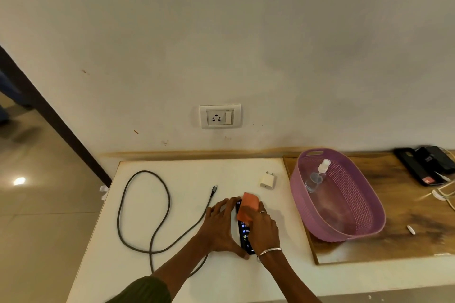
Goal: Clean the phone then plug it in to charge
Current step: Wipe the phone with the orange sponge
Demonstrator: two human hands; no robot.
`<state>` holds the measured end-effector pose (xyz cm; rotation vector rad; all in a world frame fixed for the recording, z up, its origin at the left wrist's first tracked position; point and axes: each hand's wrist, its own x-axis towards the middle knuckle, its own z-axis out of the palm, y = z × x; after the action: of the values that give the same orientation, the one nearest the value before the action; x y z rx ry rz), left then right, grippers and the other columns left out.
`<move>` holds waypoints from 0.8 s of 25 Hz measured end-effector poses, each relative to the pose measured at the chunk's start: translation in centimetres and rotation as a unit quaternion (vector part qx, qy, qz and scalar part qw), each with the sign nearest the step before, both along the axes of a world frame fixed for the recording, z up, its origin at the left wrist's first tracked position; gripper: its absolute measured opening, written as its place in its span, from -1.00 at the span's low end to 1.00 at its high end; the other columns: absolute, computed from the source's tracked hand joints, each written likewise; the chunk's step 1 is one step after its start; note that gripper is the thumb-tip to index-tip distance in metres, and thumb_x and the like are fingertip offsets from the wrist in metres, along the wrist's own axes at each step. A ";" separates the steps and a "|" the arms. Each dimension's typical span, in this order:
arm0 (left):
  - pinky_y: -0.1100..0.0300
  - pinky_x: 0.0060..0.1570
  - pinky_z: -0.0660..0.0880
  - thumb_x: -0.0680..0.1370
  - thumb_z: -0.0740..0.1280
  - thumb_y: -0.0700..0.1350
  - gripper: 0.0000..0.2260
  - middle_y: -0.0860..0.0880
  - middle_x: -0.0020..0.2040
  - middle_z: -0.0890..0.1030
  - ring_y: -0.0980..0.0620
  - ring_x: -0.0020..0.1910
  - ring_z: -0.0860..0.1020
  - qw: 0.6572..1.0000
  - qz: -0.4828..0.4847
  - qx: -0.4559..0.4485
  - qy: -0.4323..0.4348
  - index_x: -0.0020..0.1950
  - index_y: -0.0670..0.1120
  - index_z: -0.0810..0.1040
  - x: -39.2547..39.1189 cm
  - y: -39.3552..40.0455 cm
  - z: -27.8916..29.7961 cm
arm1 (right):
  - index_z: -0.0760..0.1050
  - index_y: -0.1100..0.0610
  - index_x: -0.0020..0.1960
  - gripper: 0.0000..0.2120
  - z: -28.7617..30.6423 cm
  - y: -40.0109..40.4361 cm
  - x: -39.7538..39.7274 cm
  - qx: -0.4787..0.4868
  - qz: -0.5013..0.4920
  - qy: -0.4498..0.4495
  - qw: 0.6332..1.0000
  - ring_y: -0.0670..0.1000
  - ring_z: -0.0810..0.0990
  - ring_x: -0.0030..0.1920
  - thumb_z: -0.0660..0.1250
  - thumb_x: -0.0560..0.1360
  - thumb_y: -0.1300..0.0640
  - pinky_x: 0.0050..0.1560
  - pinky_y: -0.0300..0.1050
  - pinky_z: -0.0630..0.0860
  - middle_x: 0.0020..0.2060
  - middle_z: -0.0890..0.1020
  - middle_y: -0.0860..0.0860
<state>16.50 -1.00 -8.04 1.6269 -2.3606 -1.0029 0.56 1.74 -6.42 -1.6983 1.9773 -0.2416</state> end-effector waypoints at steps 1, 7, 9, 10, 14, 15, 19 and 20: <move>-0.06 0.54 -0.06 0.04 0.45 0.53 0.30 0.12 0.60 0.03 0.00 0.60 0.01 1.000 0.003 -0.001 0.003 0.56 0.18 -0.22 0.0 0.1 0.0 | 0.32 0.02 0.42 -0.57 0.2 0.1 0.0 0.007 -0.008 -0.002 1.000 0.10 0.50 0.25 0.27 0.56 0.12 0.29 -0.09 0.41 0.27 0.51 0.07; -0.12 0.55 -0.02 -0.03 0.44 0.56 0.33 0.13 0.59 0.06 0.02 0.59 0.01 1.000 0.015 -0.010 0.007 0.54 0.21 -0.22 0.0 0.2 0.3 | 0.30 -0.02 0.42 -0.53 0.7 1.0 -1.4 -0.019 0.021 0.058 0.998 0.06 0.60 0.11 0.31 0.55 0.12 0.15 -0.19 0.49 0.18 0.60 0.05; -0.13 0.55 -0.03 -0.02 0.44 0.55 0.33 0.12 0.59 0.06 0.01 0.59 0.01 1.000 0.012 -0.008 0.004 0.54 0.21 -0.22 0.0 0.2 0.2 | 0.26 -0.04 0.43 -0.50 0.1 2.0 -1.7 -0.016 0.036 0.068 0.997 0.07 0.60 0.12 0.32 0.54 0.09 0.15 -0.19 0.50 0.19 0.58 0.05; -0.14 0.56 -0.03 -0.02 0.44 0.55 0.33 0.12 0.60 0.05 0.00 0.59 0.00 1.000 0.012 -0.010 0.004 0.55 0.21 -0.22 0.0 0.2 0.3 | 0.24 -0.05 0.45 -0.46 -0.2 2.5 -1.8 -0.017 0.039 0.053 0.998 0.07 0.59 0.14 0.34 0.52 0.09 0.16 -0.19 0.50 0.23 0.55 0.06; -0.10 0.55 -0.02 0.00 0.44 0.55 0.32 0.12 0.59 0.06 0.00 0.59 0.03 1.000 0.005 -0.017 0.002 0.55 0.17 -0.19 -0.1 0.2 0.4 | 0.21 -0.01 0.49 -0.49 0.0 1.7 -0.5 -0.067 0.036 -0.022 0.997 0.04 0.36 0.41 0.22 0.58 -0.07 0.35 -0.23 0.36 0.46 0.30 0.01; -0.09 0.54 -0.02 0.00 0.44 0.55 0.33 0.11 0.59 0.07 -0.01 0.59 0.04 1.000 0.005 -0.021 -0.001 0.57 0.15 -0.18 -0.1 0.2 0.4 | 0.24 -0.02 0.47 -0.53 -0.1 1.0 -0.1 -0.098 0.058 0.006 0.993 0.07 0.28 0.47 0.15 0.59 -0.11 0.39 -0.18 0.31 0.46 0.28 -0.02; -0.06 0.53 -0.03 0.00 0.44 0.54 0.36 0.09 0.60 0.07 0.00 0.59 0.03 0.999 0.006 -0.033 -0.015 0.59 0.08 -0.16 0.0 0.2 0.1 | 0.43 0.06 0.34 -0.65 0.5 -0.7 1.1 -0.097 0.080 0.014 0.992 0.13 0.53 0.25 0.15 0.61 -0.04 0.26 -0.09 0.47 0.26 0.55 0.08; -0.06 0.53 -0.02 0.00 0.44 0.54 0.35 0.09 0.60 0.07 0.00 0.59 0.04 0.999 0.006 -0.035 -0.016 0.59 0.07 -0.15 0.0 0.3 0.1 | 0.43 0.06 0.34 -0.66 0.5 -1.1 1.1 -0.086 0.070 0.016 0.994 0.10 0.56 0.22 0.21 0.60 0.00 0.25 -0.11 0.48 0.23 0.58 0.06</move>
<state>16.49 -0.73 -7.91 1.6410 -2.3754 -0.8892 1.66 0.69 -5.94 -1.9512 1.8970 -0.3459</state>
